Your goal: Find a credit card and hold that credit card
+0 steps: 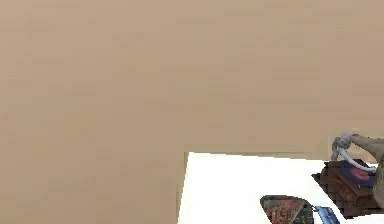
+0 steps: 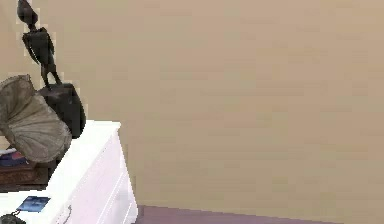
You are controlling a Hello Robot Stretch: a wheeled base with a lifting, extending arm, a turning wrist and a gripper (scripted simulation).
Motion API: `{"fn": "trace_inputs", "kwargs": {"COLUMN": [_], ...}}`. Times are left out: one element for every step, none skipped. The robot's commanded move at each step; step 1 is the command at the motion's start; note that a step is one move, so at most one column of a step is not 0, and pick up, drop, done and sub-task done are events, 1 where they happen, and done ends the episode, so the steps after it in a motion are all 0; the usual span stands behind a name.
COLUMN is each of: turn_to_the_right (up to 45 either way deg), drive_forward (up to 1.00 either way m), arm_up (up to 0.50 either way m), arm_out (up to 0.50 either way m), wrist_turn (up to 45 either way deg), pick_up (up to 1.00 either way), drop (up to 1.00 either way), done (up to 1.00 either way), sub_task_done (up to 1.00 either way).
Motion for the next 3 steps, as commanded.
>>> {"fn": "trace_inputs", "kwargs": {"turn_to_the_right": [3.0,0.0,-33.0], "drive_forward": [0.0,0.15,0.0], "arm_up": [0.0,0.0,0.0], "arm_out": [0.0,0.0,0.0], "wrist_turn": [0.0,0.0,0.0], "pick_up": [0.0,0.0,0.0], "drop": [0.0,0.0,0.0], "done": [0.0,0.0,0.0], "sub_task_done": [0.0,0.0,0.0]}}
